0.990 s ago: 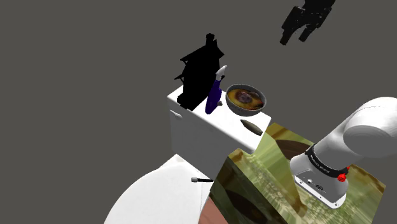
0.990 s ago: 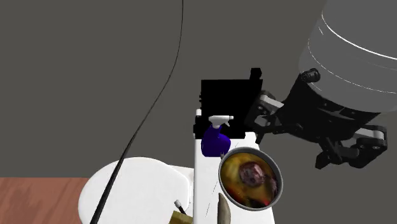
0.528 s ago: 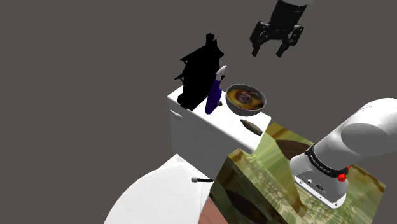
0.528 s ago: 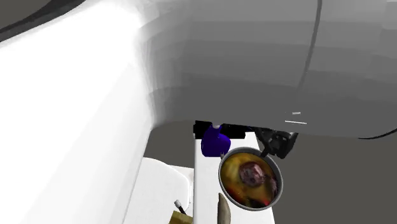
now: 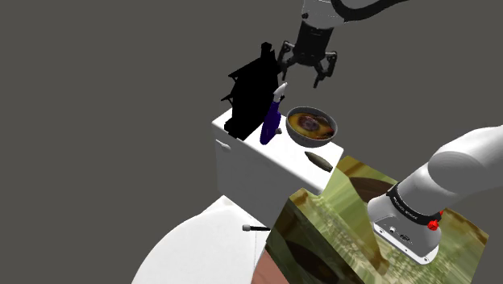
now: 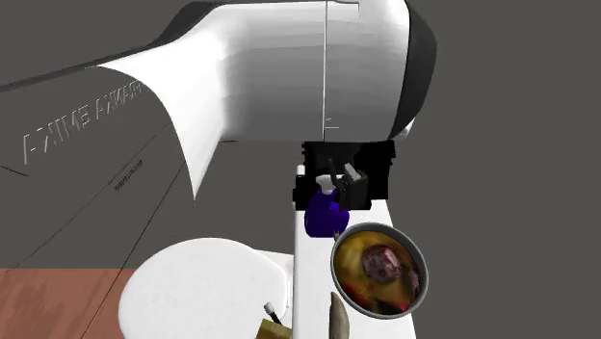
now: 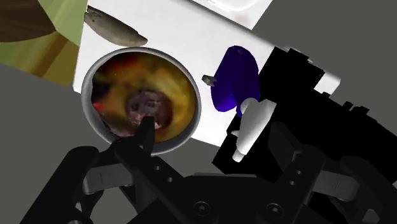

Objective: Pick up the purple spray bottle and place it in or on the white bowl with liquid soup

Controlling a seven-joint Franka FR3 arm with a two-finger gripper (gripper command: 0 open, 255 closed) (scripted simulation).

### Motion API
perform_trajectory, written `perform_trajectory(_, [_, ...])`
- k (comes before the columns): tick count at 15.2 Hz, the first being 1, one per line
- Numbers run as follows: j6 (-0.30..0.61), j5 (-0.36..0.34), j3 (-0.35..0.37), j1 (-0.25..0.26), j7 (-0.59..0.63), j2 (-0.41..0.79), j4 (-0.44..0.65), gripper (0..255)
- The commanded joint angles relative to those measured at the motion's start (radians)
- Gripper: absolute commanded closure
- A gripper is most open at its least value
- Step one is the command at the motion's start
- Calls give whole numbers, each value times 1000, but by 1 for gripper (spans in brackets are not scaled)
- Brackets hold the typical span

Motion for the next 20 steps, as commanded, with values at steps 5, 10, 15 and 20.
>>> perform_trajectory(5, [78, -78, 102, -71, 334, 221, 116, 0])
perform_trajectory(10, [146, -91, 108, -71, 345, 247, 70, 0])
perform_trajectory(15, [181, -101, 112, -72, 352, 263, 48, 0])
perform_trajectory(20, [181, -101, 112, -72, 352, 263, 48, 0])
